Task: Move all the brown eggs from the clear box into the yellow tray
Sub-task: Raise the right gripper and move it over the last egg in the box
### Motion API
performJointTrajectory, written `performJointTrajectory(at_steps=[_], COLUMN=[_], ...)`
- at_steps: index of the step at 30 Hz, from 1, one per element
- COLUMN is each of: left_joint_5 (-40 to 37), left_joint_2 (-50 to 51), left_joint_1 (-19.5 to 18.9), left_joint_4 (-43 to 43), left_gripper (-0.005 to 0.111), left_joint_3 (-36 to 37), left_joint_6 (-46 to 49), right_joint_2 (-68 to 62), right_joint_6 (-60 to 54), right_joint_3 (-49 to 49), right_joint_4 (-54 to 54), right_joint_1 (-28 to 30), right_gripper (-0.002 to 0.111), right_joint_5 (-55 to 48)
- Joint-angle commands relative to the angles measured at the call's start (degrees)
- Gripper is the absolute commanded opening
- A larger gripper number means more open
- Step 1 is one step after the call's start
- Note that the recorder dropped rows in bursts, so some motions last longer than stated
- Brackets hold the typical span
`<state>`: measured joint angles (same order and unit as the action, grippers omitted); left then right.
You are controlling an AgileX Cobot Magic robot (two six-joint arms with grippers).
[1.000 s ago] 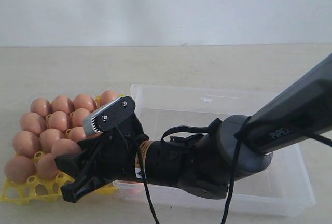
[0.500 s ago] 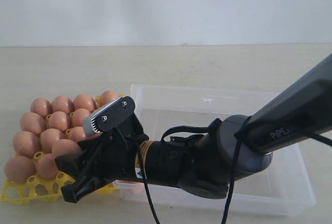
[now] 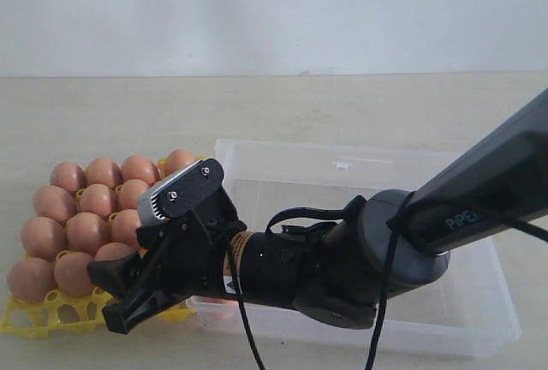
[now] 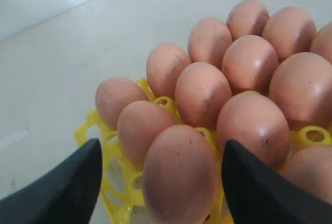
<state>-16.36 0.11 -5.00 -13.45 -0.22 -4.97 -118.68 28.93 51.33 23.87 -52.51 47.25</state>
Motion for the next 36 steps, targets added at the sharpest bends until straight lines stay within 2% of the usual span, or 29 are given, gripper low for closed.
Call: performJointTrajectory(at_steps=[1, 7, 11, 14, 23, 30, 36], left_joint_5=[0.12, 0.12, 0.12, 0.12, 0.12, 0.12, 0.12], left_joint_2=[-0.11, -0.11, -0.11, -0.11, -0.11, -0.11, -0.11], left_joint_1=[-0.13, -0.13, -0.13, -0.13, -0.13, -0.13, -0.13], left_joint_4=[0.11, 0.11, 0.11, 0.11, 0.11, 0.11, 0.11], left_gripper=[0.022, 0.022, 0.022, 0.022, 0.022, 0.022, 0.022], left_joint_3=[0.22, 0.22, 0.22, 0.22, 0.22, 0.22, 0.22], left_joint_6=[-0.12, -0.12, -0.12, -0.12, -0.12, -0.12, -0.12], right_joint_2=[0.92, 3.48, 8.96, 14.08, 28.41, 30.07, 30.07], right_joint_6=[-1.37, -1.62, -5.93, -8.89, -8.64, -6.8, -6.8], right_joint_3=[0.24, 0.24, -1.01, -2.96, -6.87, -4.81, -0.87], right_joint_4=[-1.08, -2.33, -4.88, -6.77, -8.89, -10.16, -12.83], right_joint_1=[0.01, 0.01, 0.01, 0.01, 1.7, 2.27, 2.14], right_gripper=[0.064, 0.063, 0.063, 0.063, 0.063, 0.063, 0.063], right_joint_5=[0.11, -0.3, -3.33, -11.69, -37.89, -54.97, -63.1])
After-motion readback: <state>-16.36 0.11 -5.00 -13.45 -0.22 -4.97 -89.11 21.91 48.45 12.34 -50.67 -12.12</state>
